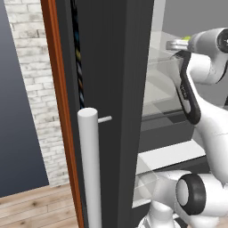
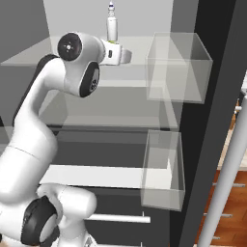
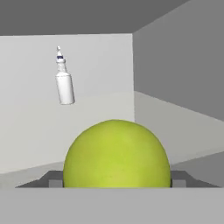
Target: Pick the pear and peach from the fridge and place them on the plate next to the blender to make a fruit smoothie.
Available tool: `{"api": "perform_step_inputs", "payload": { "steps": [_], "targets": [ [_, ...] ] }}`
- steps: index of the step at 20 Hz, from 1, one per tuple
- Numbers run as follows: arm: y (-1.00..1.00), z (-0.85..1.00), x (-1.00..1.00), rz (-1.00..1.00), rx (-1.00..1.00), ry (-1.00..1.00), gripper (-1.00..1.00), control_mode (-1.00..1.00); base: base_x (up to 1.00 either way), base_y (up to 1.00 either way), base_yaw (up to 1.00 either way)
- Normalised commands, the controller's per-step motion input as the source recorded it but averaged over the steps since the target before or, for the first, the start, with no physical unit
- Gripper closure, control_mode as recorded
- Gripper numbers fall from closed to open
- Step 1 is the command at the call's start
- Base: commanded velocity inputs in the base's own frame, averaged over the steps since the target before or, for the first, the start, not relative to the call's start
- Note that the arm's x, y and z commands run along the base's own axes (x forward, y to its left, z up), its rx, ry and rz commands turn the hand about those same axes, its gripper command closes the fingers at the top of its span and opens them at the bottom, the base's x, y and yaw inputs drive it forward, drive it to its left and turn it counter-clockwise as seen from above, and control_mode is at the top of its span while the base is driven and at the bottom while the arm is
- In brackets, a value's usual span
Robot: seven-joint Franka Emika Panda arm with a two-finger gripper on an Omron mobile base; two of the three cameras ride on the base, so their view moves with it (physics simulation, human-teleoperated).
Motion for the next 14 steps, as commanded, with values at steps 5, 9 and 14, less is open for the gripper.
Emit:
{"api": "perform_step_inputs", "payload": {
  "steps": [5,9,14],
  "targets": [
    [0.0,-0.69,-1.0,0.03,-0.01,0.23,1.0,-1.0,0.0,0.0,0.0],
    [0.0,-1.0,-1.0,0.0,-0.08,0.48,1.0,-1.0,0.0,0.0,0.0],
    [0.11,-0.94,-1.0,0.08,-0.11,0.53,1.0,-1.0,0.0,0.0,0.0]
  ]
}}
